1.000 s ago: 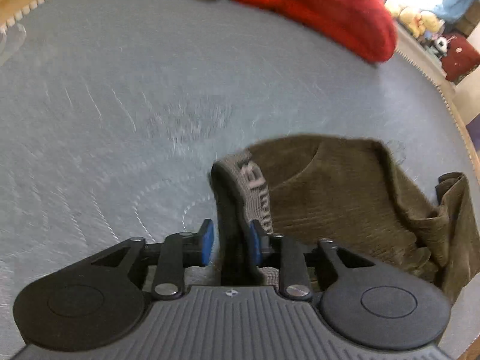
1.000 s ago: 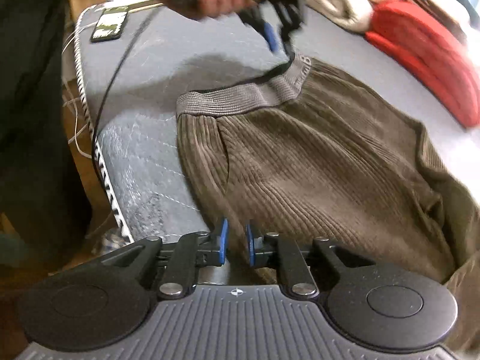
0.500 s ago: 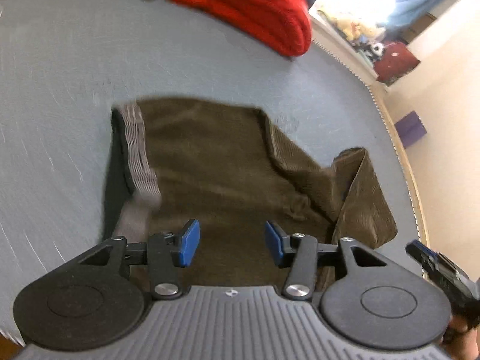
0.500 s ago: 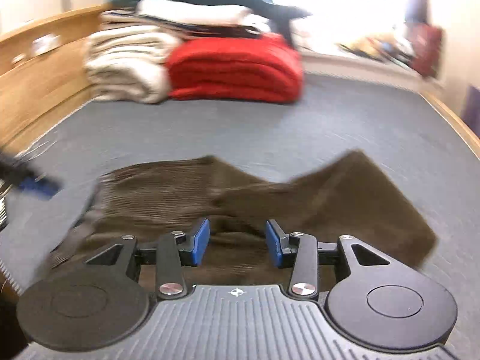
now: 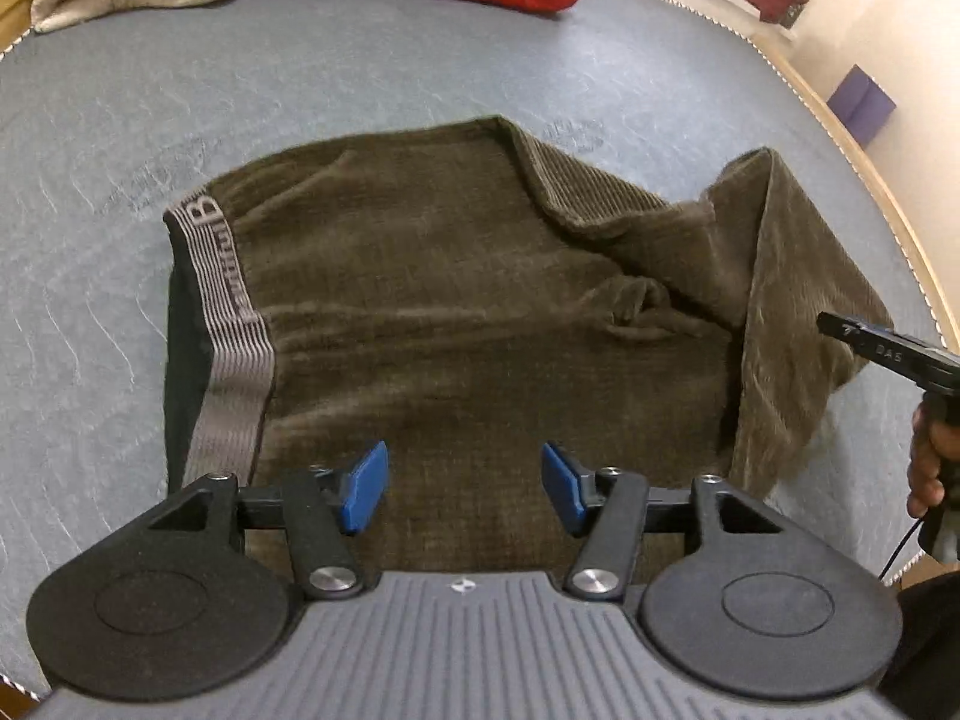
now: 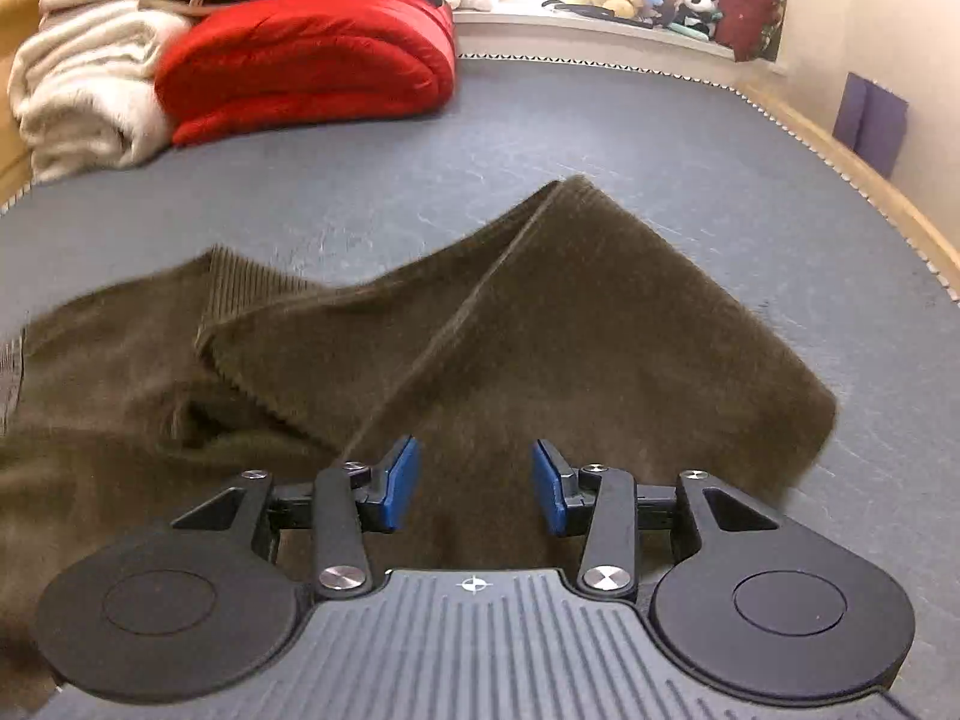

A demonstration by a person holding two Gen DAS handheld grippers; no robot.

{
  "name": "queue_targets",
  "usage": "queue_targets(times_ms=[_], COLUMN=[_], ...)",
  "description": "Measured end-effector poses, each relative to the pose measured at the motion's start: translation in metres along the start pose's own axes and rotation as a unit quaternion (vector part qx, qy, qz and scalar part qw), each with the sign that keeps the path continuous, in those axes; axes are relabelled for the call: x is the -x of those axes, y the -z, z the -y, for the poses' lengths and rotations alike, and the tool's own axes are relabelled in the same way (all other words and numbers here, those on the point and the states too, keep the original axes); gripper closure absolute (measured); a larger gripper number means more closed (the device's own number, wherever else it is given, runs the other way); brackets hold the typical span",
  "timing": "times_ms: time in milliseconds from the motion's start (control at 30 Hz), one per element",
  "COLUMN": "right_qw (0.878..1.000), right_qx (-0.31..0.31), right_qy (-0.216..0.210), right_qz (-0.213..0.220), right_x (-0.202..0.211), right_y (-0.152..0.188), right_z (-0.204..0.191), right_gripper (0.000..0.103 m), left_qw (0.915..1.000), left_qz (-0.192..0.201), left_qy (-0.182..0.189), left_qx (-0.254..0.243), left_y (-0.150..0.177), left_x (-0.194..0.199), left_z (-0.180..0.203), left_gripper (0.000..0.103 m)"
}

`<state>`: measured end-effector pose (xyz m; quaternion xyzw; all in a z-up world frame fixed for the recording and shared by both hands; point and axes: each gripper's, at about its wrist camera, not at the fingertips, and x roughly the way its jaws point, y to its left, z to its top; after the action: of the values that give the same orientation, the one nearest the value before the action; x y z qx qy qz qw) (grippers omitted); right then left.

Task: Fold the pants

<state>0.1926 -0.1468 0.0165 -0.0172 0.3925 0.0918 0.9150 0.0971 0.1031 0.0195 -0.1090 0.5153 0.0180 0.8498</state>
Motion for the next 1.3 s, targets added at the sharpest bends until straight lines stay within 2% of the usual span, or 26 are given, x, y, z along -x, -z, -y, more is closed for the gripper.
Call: queue_targets(times_ms=[133,200,267,500,533,567,600,633,667,800,1000,1133,1233,1300], right_qw=[0.999,0.999,0.998,0.996,0.996,0.996,0.996,0.996,0.996,0.995,0.990,0.982,0.970,0.967], right_qx=[-0.001,0.002,0.002,0.061,0.065,0.065,0.063,0.056,0.049,0.071,0.098,0.096,0.117,0.118], right_qy=[-0.016,-0.025,-0.034,0.001,0.002,0.002,-0.001,-0.011,-0.023,-0.038,-0.076,-0.110,-0.105,-0.105], right_qz=[-0.035,-0.045,-0.060,-0.068,-0.067,-0.065,-0.064,-0.067,-0.067,-0.055,-0.061,-0.120,-0.183,-0.200], right_x=[-0.032,-0.045,-0.057,-0.080,-0.079,-0.076,-0.073,-0.069,-0.064,-0.036,0.021,0.053,0.065,0.071], right_y=[-0.008,-0.019,-0.023,-0.027,-0.027,-0.028,-0.028,-0.029,-0.030,-0.028,0.004,0.048,0.089,0.103], right_z=[0.000,-0.006,-0.015,-0.033,-0.032,-0.031,-0.029,-0.025,-0.021,-0.013,0.040,0.088,0.108,0.115], right_gripper=[0.058,0.048,0.043,0.041,0.043,0.053,0.073,0.082,0.097,0.098,0.098,0.098,0.098,0.098], left_qw=[0.9999,0.9998,0.9999,0.9995,0.9995,0.9995,0.9995,0.9995,0.9995,0.9993,0.9994,0.9988,0.9991,0.9994], left_qz=[-0.004,-0.010,-0.010,-0.014,-0.014,-0.013,-0.012,-0.010,-0.010,-0.009,0.000,0.010,0.007,0.004], left_qy=[-0.009,-0.008,-0.008,-0.022,-0.025,-0.026,-0.027,-0.028,-0.029,-0.032,-0.010,0.004,0.009,0.010], left_qx=[0.012,0.013,0.006,-0.016,-0.015,-0.013,-0.012,-0.011,-0.011,-0.015,-0.033,-0.049,-0.041,-0.033], left_y=[-0.009,-0.011,-0.012,-0.010,-0.010,-0.010,-0.011,-0.011,-0.011,-0.010,-0.002,0.005,0.008,0.008], left_x=[-0.005,-0.005,-0.009,-0.011,-0.010,-0.010,-0.009,-0.009,-0.009,-0.007,0.006,0.018,0.019,0.019], left_z=[-0.006,-0.005,-0.002,0.002,0.001,0.000,0.000,0.000,0.000,0.002,0.010,0.009,0.001,-0.004], left_gripper=[0.037,0.037,0.036,0.033,0.033,0.033,0.033,0.033,0.033,0.033,0.033,0.033,0.033,0.033])
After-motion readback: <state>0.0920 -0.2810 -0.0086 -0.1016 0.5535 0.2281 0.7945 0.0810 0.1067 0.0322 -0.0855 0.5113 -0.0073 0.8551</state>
